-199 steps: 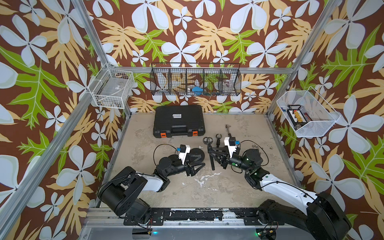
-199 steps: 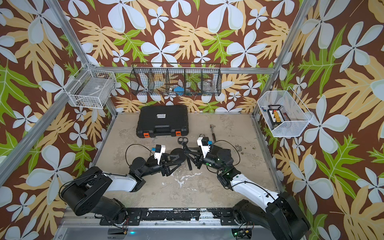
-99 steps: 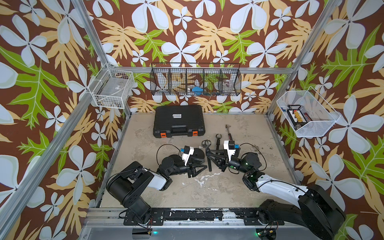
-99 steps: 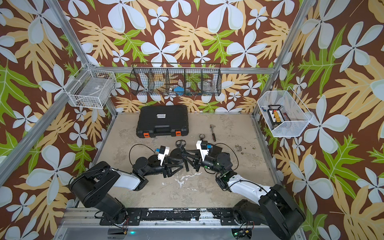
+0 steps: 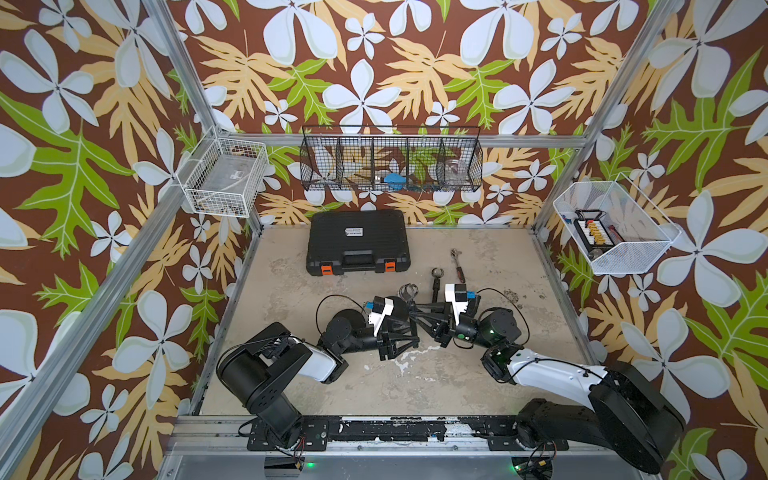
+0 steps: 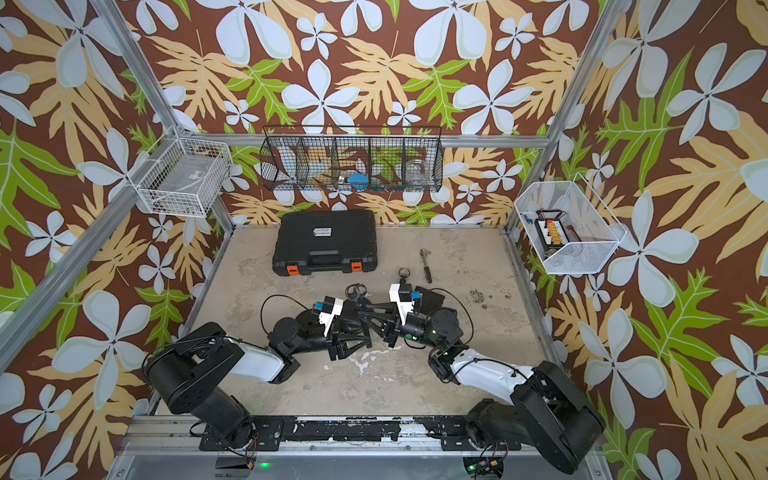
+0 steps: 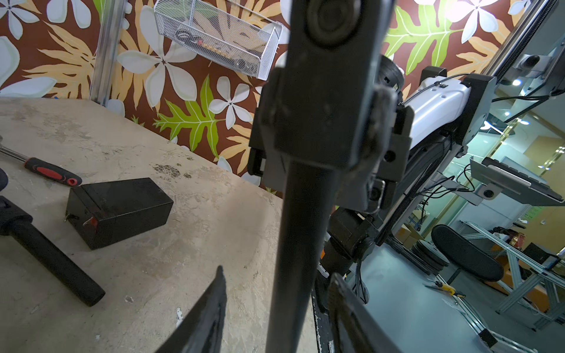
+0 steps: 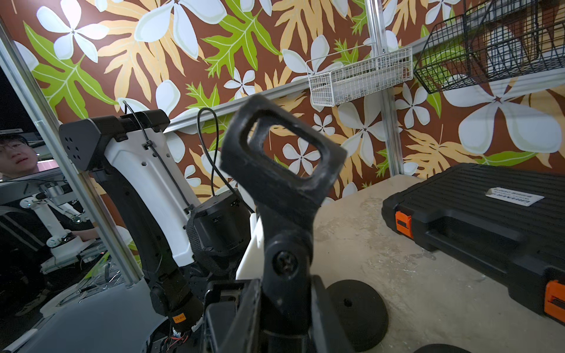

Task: Assemble a microphone stand
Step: Pick up the microphone stand pole from the center of the board.

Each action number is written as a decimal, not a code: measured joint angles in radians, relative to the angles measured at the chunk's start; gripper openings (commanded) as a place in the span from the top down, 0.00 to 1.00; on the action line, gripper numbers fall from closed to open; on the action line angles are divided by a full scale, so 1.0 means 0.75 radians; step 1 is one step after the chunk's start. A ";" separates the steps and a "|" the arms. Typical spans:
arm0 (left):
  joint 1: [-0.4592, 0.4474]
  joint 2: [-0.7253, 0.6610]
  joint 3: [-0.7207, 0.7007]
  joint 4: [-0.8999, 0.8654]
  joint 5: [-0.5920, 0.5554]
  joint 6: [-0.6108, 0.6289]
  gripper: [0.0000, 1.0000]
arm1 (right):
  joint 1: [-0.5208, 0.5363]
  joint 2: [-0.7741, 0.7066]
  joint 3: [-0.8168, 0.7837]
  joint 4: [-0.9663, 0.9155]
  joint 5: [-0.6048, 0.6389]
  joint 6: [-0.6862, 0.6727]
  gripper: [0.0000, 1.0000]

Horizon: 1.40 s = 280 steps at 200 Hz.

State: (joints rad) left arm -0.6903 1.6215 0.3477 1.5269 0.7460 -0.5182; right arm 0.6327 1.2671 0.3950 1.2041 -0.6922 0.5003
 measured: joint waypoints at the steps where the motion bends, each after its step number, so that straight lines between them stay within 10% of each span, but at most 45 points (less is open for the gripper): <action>1: 0.000 0.000 0.000 0.000 -0.001 0.000 0.51 | 0.000 0.001 0.000 0.001 -0.003 0.001 0.97; 51: 0.000 0.010 0.016 0.002 -0.005 0.002 0.56 | 0.002 0.033 -0.012 0.098 -0.030 0.062 0.96; 81: -0.003 0.011 0.023 0.016 0.026 0.003 0.84 | 0.002 0.038 -0.015 0.109 -0.014 0.065 0.94; 116: -0.005 -0.049 0.009 -0.025 0.005 0.070 1.00 | 0.003 0.004 -0.024 0.097 0.013 0.064 0.41; 138: -0.001 -0.142 -0.021 -0.116 -0.112 0.114 1.00 | 0.003 -0.083 -0.019 -0.007 0.051 -0.013 0.31; 215: -0.003 -0.404 -0.011 -0.614 -0.597 0.349 1.00 | 0.002 -0.317 0.084 -0.642 0.225 -0.344 0.34; 280: -0.028 -0.391 -0.005 -0.688 -0.533 0.457 1.00 | 0.002 -0.250 0.183 -0.877 0.158 -0.432 0.35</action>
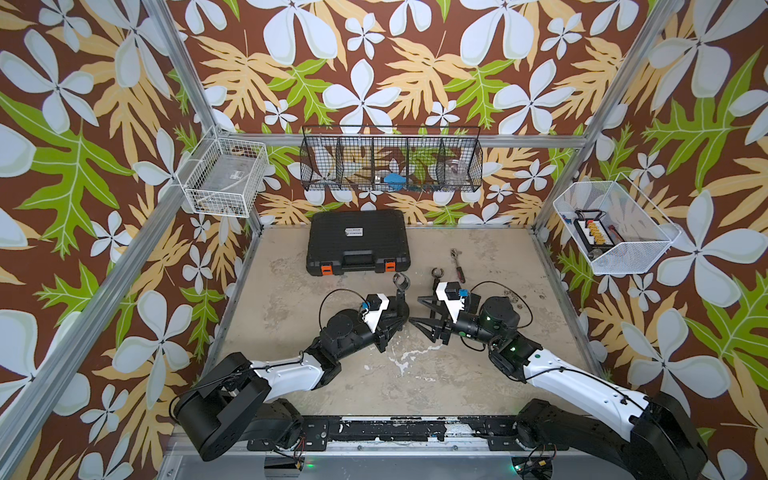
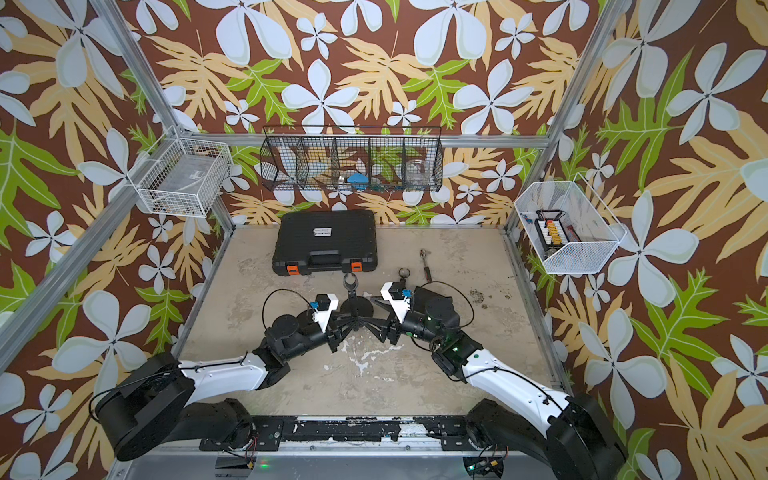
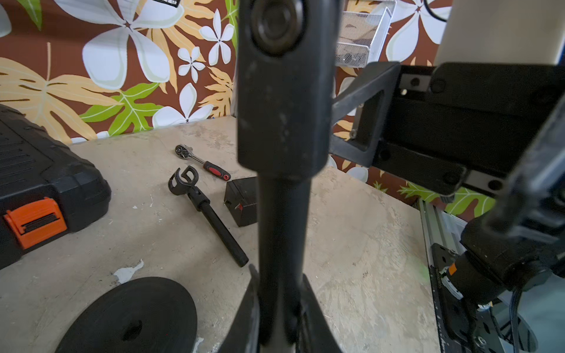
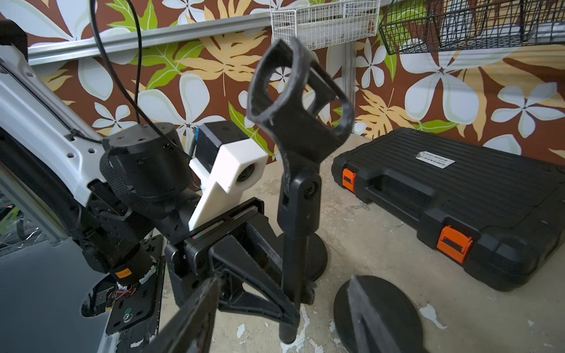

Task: Assemble a microphone stand
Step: Pick up the microphone stand pole from the center of the board.

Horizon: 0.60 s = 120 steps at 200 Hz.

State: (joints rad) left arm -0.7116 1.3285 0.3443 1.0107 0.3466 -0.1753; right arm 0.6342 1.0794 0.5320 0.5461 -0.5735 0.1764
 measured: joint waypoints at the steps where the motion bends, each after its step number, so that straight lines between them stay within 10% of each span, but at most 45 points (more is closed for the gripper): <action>1: -0.001 0.001 0.000 -0.001 0.003 0.001 1.00 | 0.000 0.000 0.001 -0.002 0.000 -0.002 0.35; 120: -0.019 0.054 0.034 -0.002 0.282 0.067 1.00 | 0.000 -0.048 -0.039 0.022 -0.089 -0.035 0.45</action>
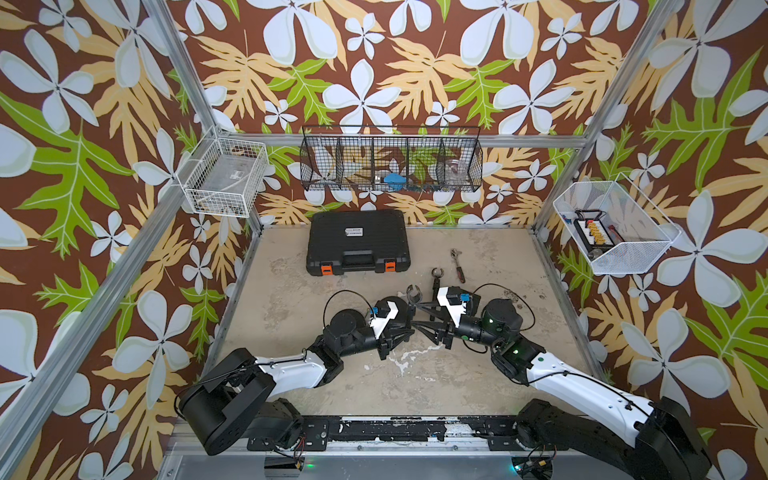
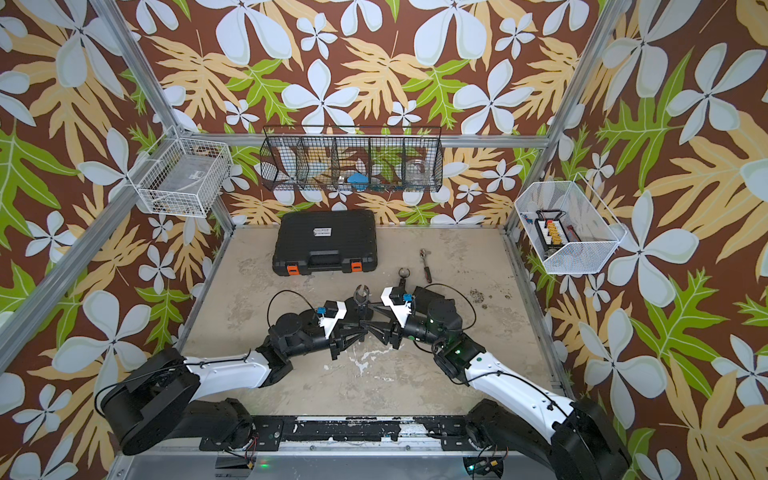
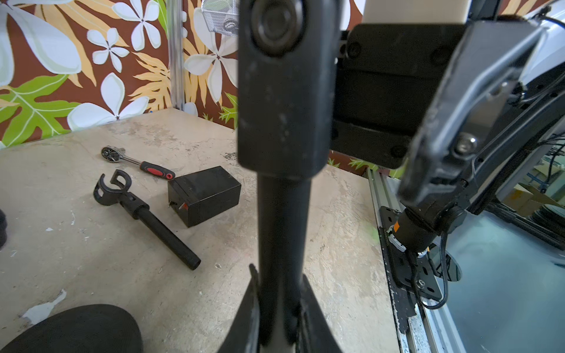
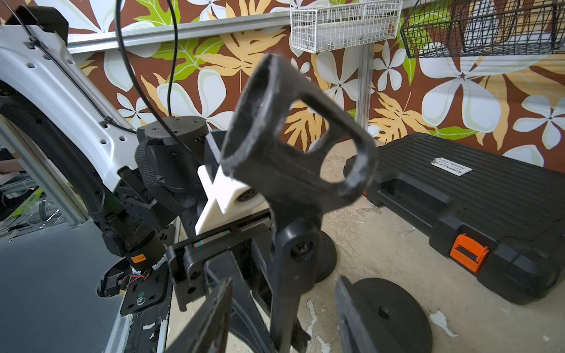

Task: Assemble a microphone stand
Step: Pick up the microphone stand pole from the center of the board.

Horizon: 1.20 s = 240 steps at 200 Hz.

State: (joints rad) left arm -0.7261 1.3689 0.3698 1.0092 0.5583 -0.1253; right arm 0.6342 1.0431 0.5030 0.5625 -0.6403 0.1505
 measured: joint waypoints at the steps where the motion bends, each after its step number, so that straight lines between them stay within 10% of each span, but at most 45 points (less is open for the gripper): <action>1: -0.001 0.001 0.001 0.000 0.001 0.000 1.00 | 0.000 0.000 0.000 0.001 -0.001 0.000 0.45; 90: -0.031 0.012 0.017 0.000 0.075 0.044 1.00 | 0.002 -0.051 -0.048 0.066 -0.025 0.010 0.78; 111: -0.031 0.018 0.022 0.000 0.075 0.053 0.86 | 0.001 -0.057 -0.052 0.072 -0.028 0.011 0.86; 162: -0.031 0.022 0.035 -0.002 0.064 0.028 0.61 | 0.000 -0.071 -0.077 0.105 -0.018 -0.002 0.89; 240: -0.031 0.041 0.040 -0.002 0.059 0.022 0.61 | 0.000 -0.050 -0.176 0.318 -0.019 0.090 0.87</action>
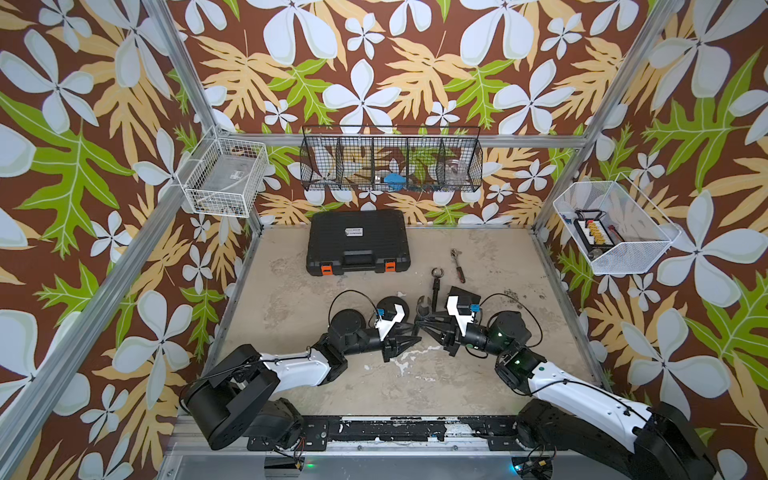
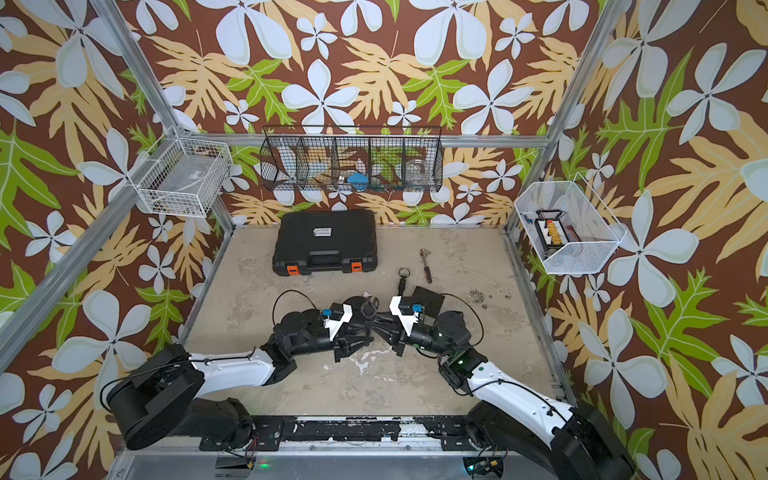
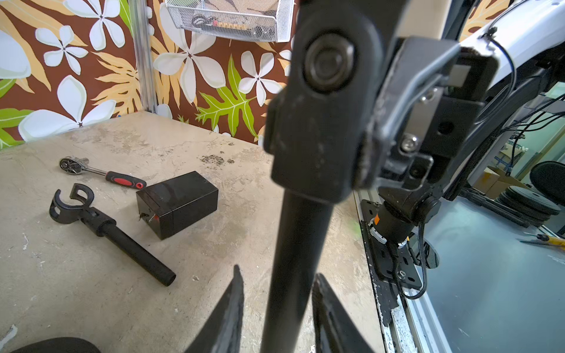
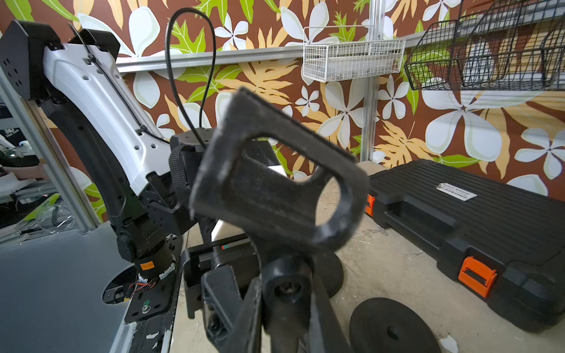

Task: Assemble a microphone stand
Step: Pick up the microphone stand pole from the center of the board.

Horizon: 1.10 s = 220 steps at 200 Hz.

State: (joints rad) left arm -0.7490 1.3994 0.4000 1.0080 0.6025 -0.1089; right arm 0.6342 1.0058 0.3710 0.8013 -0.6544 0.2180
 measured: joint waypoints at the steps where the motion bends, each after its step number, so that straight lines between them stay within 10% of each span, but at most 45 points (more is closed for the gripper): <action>1: 0.000 0.002 0.001 0.000 0.001 -0.001 0.61 | 0.000 0.001 -0.002 0.005 0.000 0.004 0.87; 31: -0.001 0.025 0.008 0.002 0.007 -0.020 0.67 | 0.000 0.014 -0.009 0.101 -0.009 0.062 0.87; 71: -0.012 0.007 -0.018 0.046 0.045 0.011 1.00 | 0.002 0.009 -0.021 0.145 0.010 0.127 0.85; 127: -0.008 -0.081 -0.060 0.047 -0.071 0.012 1.00 | 0.001 -0.010 0.049 0.004 0.031 0.022 0.40; 220: -0.013 -0.073 -0.048 -0.002 -0.095 0.055 1.00 | 0.000 -0.018 0.128 -0.223 0.023 -0.086 0.43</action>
State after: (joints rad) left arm -0.7589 1.3449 0.3637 1.0069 0.5312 -0.0677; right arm 0.6342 0.9924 0.4667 0.6338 -0.6369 0.1532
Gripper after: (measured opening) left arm 0.189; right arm 0.569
